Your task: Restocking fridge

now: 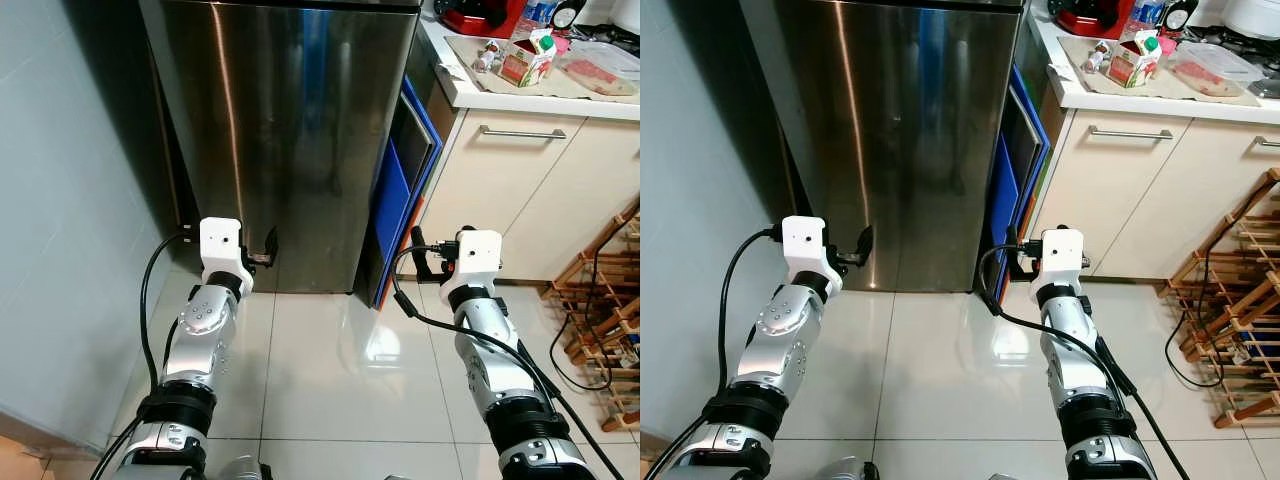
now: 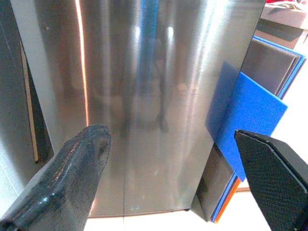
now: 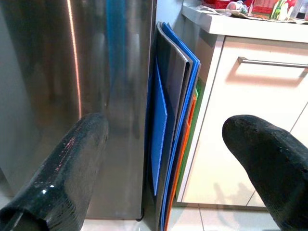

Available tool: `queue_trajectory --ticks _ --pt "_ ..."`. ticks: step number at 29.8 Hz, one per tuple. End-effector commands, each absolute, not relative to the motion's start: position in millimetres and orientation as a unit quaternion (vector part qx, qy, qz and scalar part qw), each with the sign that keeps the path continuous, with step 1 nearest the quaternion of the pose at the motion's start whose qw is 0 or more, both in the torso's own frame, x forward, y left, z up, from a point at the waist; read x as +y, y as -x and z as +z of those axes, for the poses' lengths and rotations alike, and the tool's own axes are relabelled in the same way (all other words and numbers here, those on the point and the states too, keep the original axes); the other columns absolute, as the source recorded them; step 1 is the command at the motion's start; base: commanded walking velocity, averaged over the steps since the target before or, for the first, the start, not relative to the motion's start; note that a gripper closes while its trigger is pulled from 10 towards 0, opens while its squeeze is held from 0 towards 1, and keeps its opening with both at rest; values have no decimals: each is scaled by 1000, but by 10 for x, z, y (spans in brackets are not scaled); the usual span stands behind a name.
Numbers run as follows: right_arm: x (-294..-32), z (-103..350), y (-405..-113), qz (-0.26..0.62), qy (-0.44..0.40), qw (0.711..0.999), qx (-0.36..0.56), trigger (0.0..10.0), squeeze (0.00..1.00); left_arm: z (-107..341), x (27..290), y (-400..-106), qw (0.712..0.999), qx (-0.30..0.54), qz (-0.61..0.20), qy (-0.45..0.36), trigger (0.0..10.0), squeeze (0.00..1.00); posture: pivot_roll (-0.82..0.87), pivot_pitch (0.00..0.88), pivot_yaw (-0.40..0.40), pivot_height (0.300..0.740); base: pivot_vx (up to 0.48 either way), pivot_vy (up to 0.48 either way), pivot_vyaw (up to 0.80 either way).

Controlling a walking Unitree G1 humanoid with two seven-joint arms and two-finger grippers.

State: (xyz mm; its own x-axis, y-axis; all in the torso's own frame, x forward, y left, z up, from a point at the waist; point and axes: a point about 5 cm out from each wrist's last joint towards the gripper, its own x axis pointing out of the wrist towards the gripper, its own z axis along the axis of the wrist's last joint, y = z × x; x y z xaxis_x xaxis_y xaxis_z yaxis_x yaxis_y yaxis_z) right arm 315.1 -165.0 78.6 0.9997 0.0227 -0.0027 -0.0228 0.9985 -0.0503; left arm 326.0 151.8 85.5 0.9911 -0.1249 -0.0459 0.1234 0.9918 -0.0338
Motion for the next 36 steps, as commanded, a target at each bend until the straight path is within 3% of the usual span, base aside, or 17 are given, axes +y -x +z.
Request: queue_trajectory --ticks 1,9,10,11,26,36 --pt "-1672 791 -3162 9 21 1000 5 10000 0 876 1482 -3281 997 20 -67 13 10000 0 0 6 -30 740 0 0 0" --pt "-1672 791 -3162 9 21 1000 5 10000 0 876 1482 -3281 997 20 -67 13 10000 0 0 6 -30 740 0 0 0" --pt "-1667 787 -3163 11 30 999 9 10000 0 872 1478 -3278 997 21 -67 13 10000 0 0 0 0 740 0 0 0" --pt "-1666 785 -3170 12 29 999 12 10000 0 850 1454 -3272 997 25 -72 7 10000 0 -3 8 -39 740 0 0 0" --pt "-1675 784 -3177 13 26 999 16 10000 0 815 1392 -3261 996 32 -82 -8 10000 0 -7 10 -39 740 0 0 0" --pt "-1662 774 -3177 15 25 999 18 10000 0 813 1388 -3259 996 33 -82 -14 10000 0 -2 8 -39 740 0 -477 0"
